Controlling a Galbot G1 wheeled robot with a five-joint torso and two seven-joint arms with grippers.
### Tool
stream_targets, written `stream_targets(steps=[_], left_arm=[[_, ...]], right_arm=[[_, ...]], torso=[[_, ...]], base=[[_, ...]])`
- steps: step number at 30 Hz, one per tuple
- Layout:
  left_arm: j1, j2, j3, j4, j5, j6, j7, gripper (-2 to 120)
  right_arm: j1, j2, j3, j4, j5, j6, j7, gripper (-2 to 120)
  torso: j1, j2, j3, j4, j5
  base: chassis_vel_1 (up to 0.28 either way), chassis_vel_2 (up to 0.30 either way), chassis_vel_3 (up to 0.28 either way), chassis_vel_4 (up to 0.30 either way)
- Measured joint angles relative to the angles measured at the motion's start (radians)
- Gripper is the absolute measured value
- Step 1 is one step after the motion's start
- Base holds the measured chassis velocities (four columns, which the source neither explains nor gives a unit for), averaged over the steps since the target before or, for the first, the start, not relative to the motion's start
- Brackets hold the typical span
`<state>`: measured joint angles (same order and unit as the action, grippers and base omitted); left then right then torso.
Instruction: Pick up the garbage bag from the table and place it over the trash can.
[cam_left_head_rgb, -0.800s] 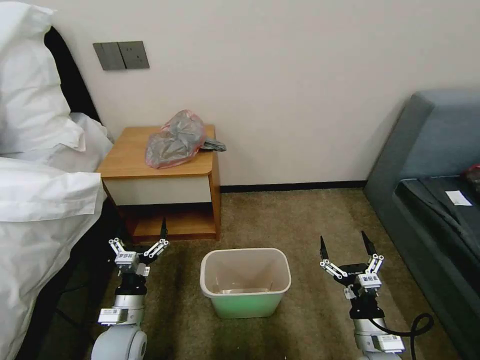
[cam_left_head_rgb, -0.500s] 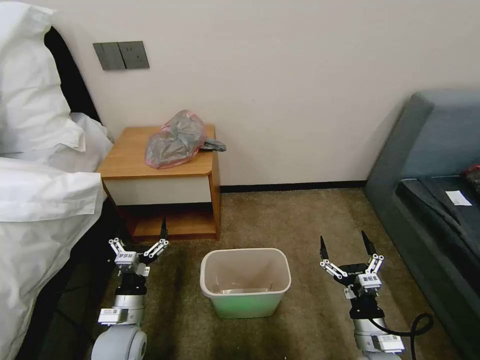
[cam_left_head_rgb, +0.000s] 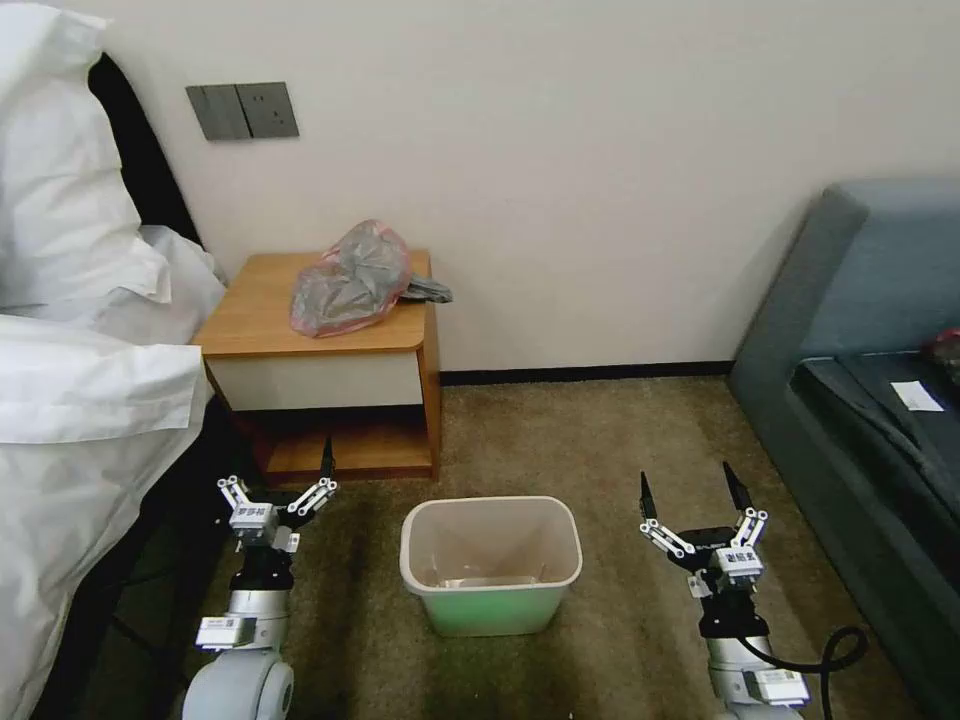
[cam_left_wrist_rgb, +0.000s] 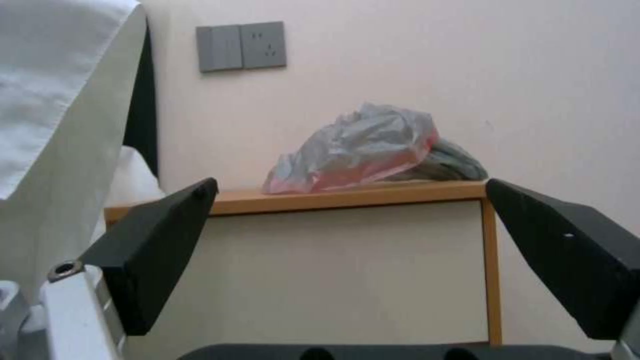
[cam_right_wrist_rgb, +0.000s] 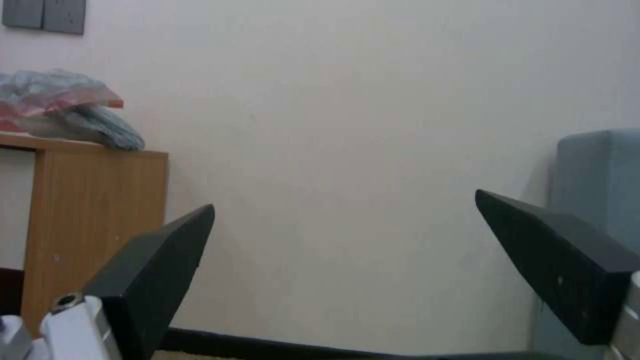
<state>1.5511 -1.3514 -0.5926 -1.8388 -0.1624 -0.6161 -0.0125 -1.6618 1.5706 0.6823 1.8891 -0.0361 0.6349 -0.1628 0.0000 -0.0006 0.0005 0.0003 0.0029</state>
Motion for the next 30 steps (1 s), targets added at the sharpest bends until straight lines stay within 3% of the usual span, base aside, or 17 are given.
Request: stream_targets(steps=[24, 28, 30], left_arm=[[-0.004, 0.002, 0.005, 0.0, -0.001, 0.007, -0.003, 100], [-0.052, 0.015, 0.06, -0.013, -0.024, 0.081, -0.03, 91], [-0.113, 0.033, 0.129, -0.03, -0.053, 0.177, -0.068, 97]], right_arm=[[0.001, 0.0, -0.001, 0.0, -0.001, -0.004, 0.003, 100], [0.02, -0.001, -0.013, 0.01, -0.015, -0.042, 0.032, 100], [0.066, -0.004, -0.042, 0.035, -0.051, -0.133, 0.101, 100]], torso=[[0.0, 0.0, 0.0, 0.0, 0.0001], [0.0, 0.0, 0.0, -0.0002, -0.0001], [0.0, 0.0, 0.0, -0.0003, 0.0]], base=[[0.0, 0.0, 0.0, 0.0], [0.0, 0.0, 0.0, 0.0], [0.0, 0.0, 0.0, 0.0]])
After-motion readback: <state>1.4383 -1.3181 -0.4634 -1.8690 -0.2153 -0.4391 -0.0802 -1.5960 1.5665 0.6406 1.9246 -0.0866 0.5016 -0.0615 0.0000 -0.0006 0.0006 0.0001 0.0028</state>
